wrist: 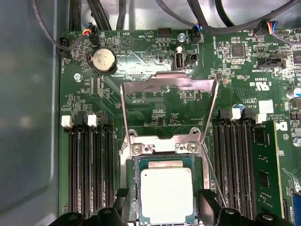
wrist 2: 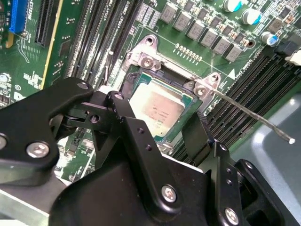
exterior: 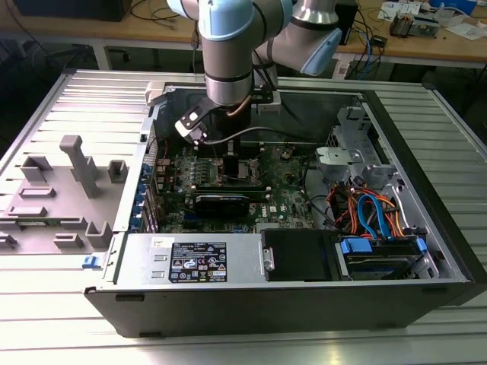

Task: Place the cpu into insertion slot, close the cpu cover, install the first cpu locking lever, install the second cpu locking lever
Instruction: 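Place the cpu into insertion slot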

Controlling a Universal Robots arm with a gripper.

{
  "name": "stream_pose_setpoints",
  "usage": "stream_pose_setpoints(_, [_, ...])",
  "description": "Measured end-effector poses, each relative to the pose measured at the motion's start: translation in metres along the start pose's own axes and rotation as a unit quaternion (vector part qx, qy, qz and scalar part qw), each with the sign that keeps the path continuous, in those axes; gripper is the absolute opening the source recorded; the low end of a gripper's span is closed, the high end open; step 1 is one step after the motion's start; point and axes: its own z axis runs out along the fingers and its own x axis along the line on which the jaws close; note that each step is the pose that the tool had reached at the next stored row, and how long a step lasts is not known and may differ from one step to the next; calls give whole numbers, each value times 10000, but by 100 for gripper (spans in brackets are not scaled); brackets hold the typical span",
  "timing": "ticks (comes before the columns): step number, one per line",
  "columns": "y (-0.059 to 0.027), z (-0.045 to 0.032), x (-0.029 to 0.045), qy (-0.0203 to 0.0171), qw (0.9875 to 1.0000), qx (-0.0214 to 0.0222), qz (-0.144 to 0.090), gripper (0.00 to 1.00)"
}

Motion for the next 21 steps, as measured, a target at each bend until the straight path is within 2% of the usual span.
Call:
stream_pose_setpoints(3, [45,3,12,1,10000,0,-13,69])
stream_pose_setpoints(12, [86,12,17,7,9999,-5,-104,69])
stream_pose_setpoints(13, [86,13,18,-14,9999,-6,-105,69])
stream_pose_setpoints(15, [86,13,17,-110,9999,-8,-113,69])
stream_pose_setpoints(17, [86,11,17,-127,9999,-7,-115,69])
stream_pose_setpoints(21, [86,7,17,-129,9999,-7,-114,69])
